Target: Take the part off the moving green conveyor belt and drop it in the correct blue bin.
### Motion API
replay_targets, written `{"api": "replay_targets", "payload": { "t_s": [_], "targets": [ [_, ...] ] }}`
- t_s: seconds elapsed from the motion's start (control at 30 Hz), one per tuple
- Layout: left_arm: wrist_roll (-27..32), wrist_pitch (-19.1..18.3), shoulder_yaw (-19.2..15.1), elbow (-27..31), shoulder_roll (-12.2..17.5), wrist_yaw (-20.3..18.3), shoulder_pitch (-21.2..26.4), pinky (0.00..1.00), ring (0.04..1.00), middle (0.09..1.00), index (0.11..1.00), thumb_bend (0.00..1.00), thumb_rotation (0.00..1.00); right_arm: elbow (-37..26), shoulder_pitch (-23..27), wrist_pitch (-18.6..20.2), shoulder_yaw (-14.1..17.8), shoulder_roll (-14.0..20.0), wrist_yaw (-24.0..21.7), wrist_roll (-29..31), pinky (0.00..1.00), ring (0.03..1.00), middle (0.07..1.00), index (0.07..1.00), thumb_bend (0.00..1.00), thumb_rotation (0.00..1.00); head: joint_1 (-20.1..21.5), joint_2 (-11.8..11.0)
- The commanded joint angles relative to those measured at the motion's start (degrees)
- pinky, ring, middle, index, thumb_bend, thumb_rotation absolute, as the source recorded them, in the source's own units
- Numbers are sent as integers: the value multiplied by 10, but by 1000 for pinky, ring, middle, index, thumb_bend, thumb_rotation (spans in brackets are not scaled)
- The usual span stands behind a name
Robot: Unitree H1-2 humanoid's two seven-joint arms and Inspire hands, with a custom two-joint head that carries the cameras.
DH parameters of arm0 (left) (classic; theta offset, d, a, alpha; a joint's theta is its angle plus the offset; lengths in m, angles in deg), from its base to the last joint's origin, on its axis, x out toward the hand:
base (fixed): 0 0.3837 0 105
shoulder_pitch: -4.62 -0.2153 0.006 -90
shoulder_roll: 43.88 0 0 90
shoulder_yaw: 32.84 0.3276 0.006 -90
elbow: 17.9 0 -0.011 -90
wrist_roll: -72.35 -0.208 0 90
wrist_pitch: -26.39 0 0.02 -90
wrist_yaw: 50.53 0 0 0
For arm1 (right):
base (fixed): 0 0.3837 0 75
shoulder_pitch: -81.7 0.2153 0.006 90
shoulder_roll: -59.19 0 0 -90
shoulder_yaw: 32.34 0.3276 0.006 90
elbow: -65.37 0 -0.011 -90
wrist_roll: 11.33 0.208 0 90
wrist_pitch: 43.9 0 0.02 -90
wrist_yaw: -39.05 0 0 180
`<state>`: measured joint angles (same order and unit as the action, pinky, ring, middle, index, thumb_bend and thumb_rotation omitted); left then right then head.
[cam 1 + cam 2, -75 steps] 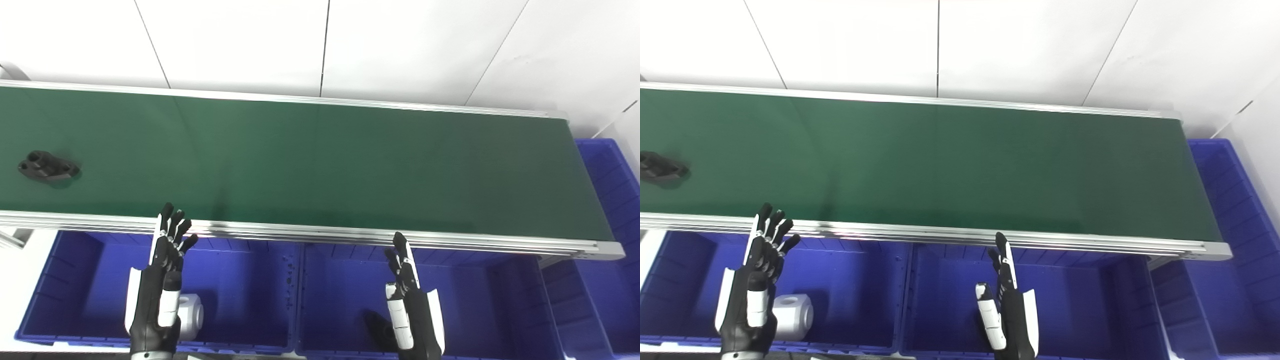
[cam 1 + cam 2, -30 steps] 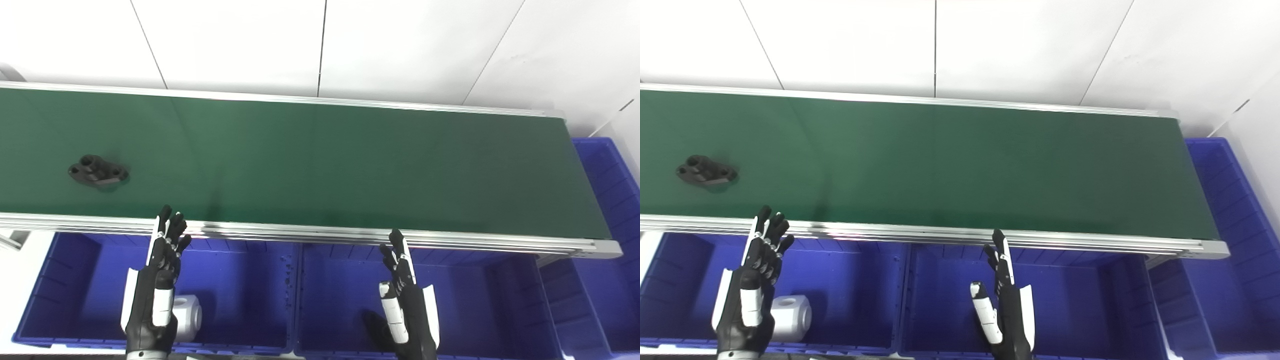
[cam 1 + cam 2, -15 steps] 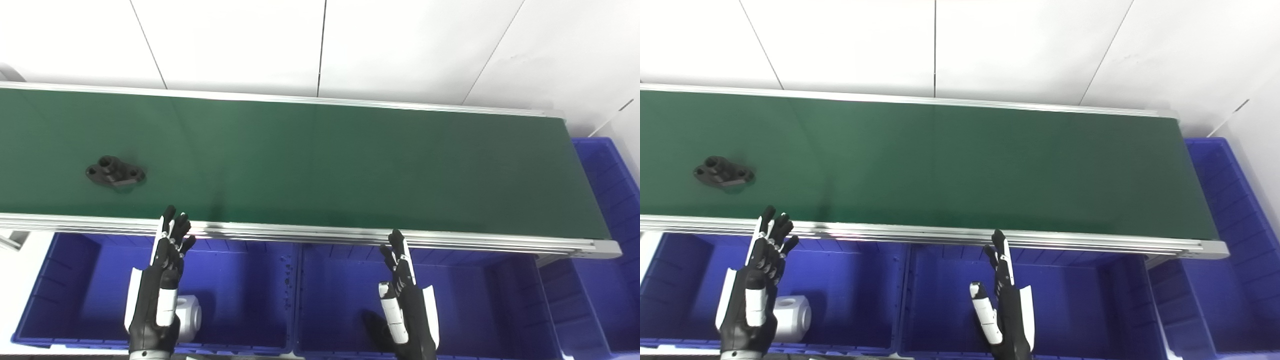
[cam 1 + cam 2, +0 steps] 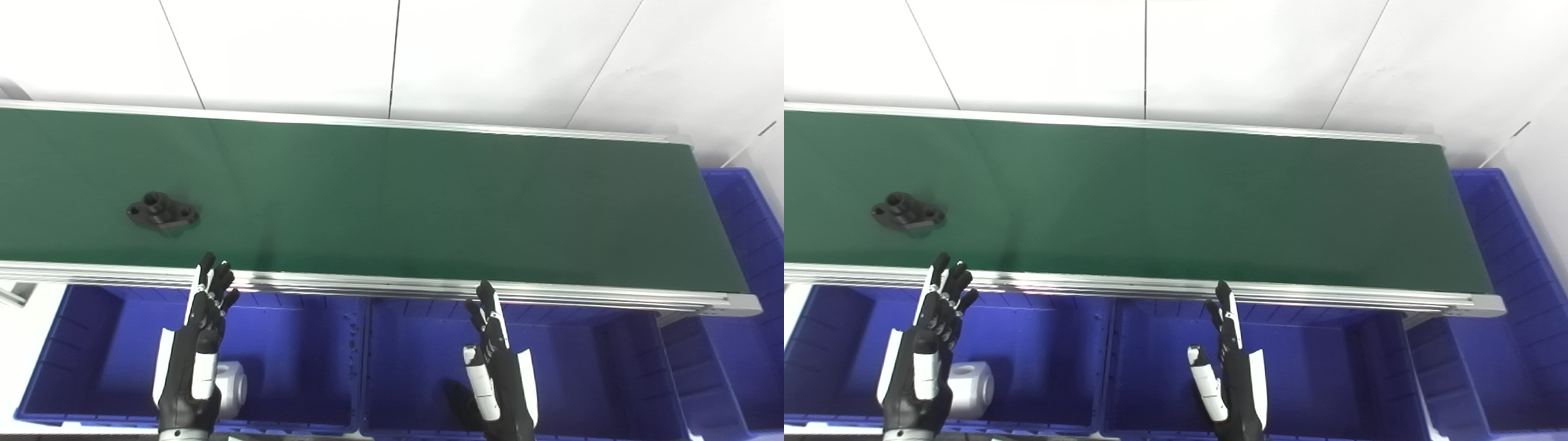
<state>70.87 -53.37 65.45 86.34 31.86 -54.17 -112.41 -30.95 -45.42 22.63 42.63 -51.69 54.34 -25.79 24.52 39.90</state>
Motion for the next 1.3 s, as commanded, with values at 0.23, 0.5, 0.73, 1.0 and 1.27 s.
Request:
{"api": "replay_targets", "payload": {
  "t_s": [0.23, 0.5, 0.73, 1.0, 1.27],
  "targets": [
    [-1, 7, 9, 14, -10, 0, -5, 899, 949, 945, 983, 889, 1000, -5, 0, -29, -21, -29, -7, 5, 956, 941, 989, 1000, 718, 955, -9, -1],
    [-5, 7, 13, 14, -12, 0, -8, 884, 947, 947, 992, 870, 1000, 1, 2, -31, -18, -24, -6, 0, 948, 936, 987, 1000, 709, 962, -23, -11],
    [-8, 17, 17, 5, -17, 3, -10, 867, 926, 937, 989, 850, 1000, 6, 2, -33, -16, -17, -8, 12, 968, 948, 992, 1000, 715, 952, -52, -30],
    [-19, 35, 19, -24, -27, 11, -5, 845, 911, 918, 973, 872, 1000, 23, 11, -34, -9, -8, 2, 11, 975, 950, 991, 1000, 742, 965, -85, -58],
    [-25, 75, 40, -51, -34, 13, -14, 842, 906, 924, 976, 871, 1000, 23, 5, -34, -4, 23, -2, 35, 971, 962, 1000, 1000, 737, 929, -163, -113]
  ]
}}
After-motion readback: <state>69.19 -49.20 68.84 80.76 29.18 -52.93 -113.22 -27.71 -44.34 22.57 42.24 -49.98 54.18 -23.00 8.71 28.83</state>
